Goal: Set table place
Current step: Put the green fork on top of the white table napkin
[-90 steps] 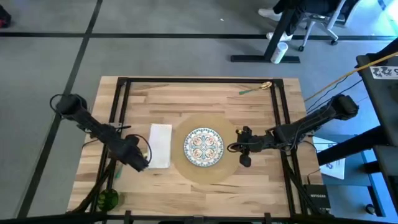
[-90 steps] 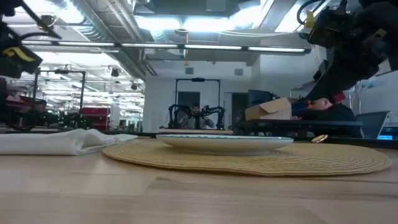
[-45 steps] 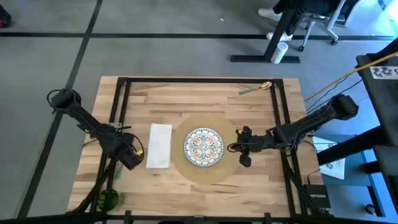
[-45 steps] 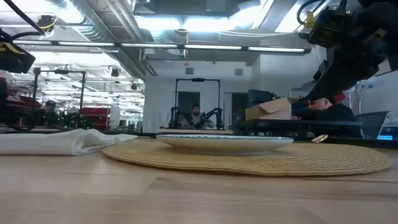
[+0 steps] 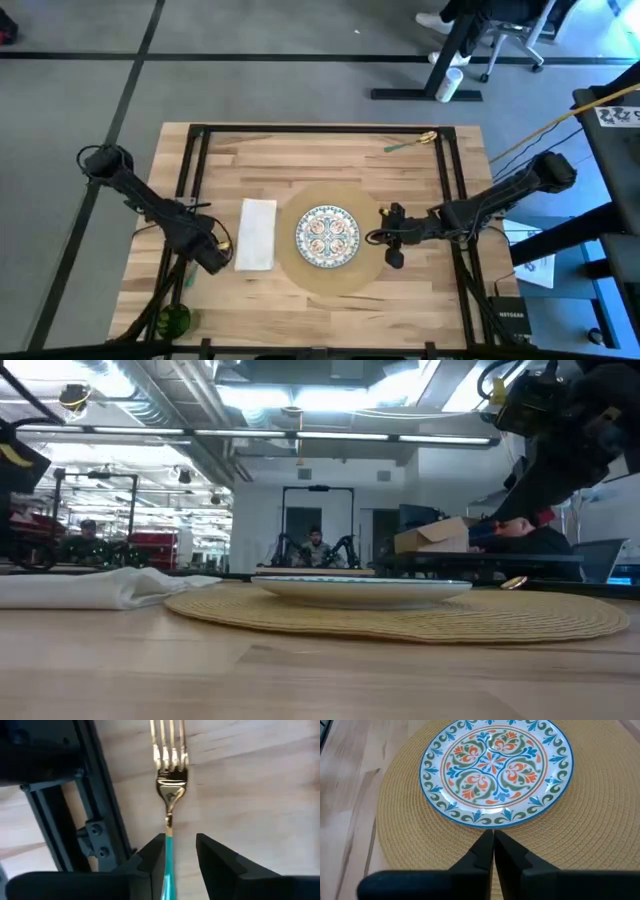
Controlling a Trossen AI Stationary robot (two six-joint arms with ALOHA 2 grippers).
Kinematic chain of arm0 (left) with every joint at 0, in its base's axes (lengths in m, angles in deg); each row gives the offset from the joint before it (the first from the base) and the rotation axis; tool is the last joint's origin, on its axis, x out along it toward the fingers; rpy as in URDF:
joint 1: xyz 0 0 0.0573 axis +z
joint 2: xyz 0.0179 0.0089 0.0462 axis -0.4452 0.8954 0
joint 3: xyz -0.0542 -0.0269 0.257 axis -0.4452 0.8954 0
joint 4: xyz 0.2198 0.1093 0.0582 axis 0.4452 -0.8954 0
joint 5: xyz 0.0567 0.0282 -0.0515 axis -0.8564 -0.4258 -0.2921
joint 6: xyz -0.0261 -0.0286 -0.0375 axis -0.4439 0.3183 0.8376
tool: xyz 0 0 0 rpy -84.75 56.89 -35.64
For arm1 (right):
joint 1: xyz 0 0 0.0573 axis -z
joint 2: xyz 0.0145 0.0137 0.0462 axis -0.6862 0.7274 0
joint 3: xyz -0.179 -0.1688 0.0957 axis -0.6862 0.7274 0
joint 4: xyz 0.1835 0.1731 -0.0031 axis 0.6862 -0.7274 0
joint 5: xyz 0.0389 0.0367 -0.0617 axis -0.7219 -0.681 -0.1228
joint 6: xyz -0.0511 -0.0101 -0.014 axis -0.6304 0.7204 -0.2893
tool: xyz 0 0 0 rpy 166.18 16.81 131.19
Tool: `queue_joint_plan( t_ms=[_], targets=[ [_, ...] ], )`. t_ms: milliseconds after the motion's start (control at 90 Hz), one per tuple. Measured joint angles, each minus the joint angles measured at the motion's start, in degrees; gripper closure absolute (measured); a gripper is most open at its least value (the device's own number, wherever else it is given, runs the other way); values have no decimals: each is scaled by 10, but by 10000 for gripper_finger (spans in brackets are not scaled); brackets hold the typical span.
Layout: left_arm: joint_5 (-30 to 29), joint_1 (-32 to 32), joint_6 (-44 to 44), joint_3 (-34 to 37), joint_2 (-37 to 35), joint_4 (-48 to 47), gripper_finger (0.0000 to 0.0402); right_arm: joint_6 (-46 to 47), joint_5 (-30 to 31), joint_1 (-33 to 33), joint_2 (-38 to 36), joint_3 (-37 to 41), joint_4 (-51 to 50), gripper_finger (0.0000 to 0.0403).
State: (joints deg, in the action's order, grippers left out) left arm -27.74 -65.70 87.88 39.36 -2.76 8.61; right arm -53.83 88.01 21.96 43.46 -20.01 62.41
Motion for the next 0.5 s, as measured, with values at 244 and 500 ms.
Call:
queue_joint_plan(
  t_ms=[244,500],
  targets=[
    [28,0,-9,0,29,10,304,0,0,0,0,0,0,403],
    [32,1,7,66,25,155,304,0,0,0,0,0,0,403]
  ],
)
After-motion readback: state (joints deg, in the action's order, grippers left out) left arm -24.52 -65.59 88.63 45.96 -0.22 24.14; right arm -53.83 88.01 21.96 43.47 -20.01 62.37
